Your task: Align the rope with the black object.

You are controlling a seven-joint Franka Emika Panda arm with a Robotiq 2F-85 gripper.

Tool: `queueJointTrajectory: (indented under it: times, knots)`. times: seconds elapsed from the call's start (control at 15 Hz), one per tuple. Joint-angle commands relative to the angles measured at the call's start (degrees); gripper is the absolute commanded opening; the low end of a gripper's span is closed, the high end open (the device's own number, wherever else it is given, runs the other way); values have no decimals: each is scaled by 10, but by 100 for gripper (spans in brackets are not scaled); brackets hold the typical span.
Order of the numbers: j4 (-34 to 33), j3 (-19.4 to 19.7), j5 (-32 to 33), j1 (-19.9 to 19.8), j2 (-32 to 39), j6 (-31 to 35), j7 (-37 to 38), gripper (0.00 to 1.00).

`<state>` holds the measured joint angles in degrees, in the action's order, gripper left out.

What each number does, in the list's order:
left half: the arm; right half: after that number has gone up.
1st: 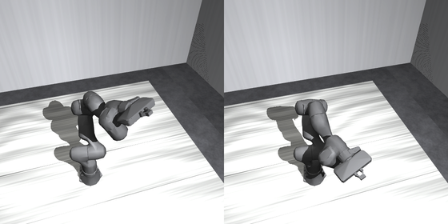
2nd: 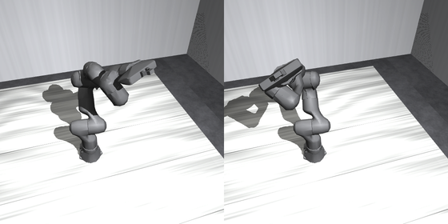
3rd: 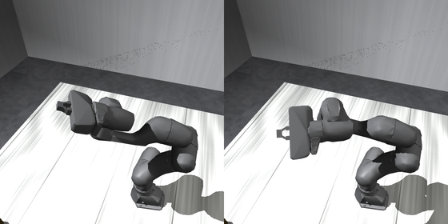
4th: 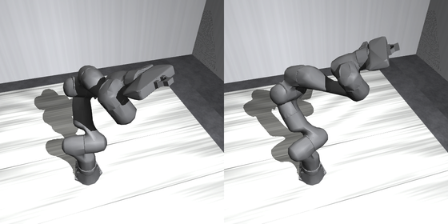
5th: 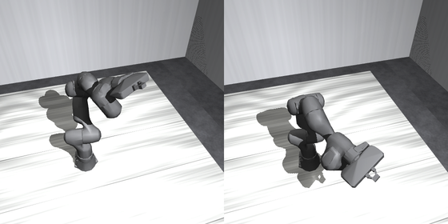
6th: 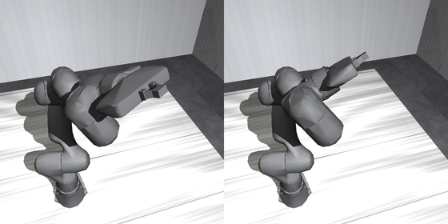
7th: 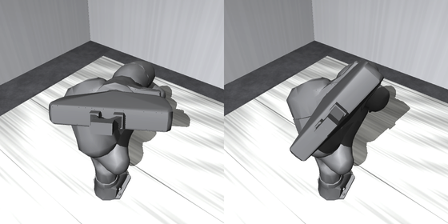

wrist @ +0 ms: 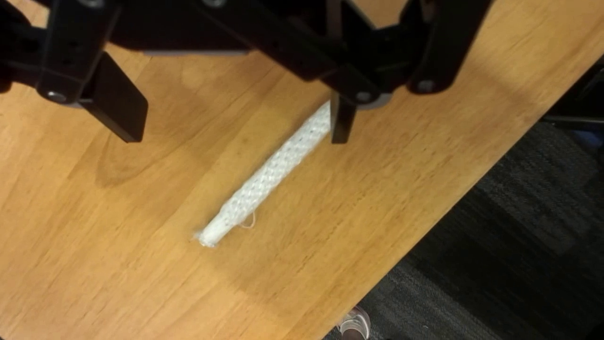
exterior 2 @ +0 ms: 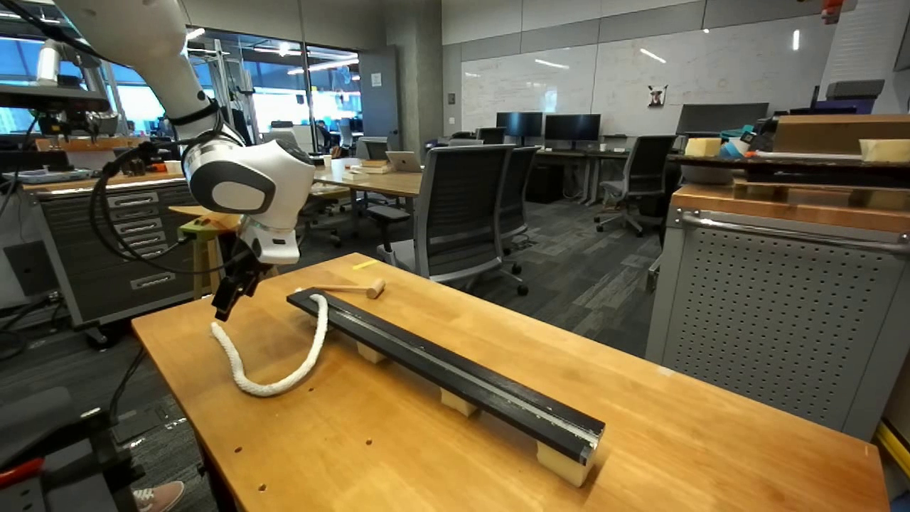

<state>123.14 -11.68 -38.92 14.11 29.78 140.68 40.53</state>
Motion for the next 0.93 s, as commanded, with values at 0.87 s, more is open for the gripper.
queueJointTrajectory:
  times: [0.87]
  knots:
    - [-26,-11,-88,24,51,37,27,100]
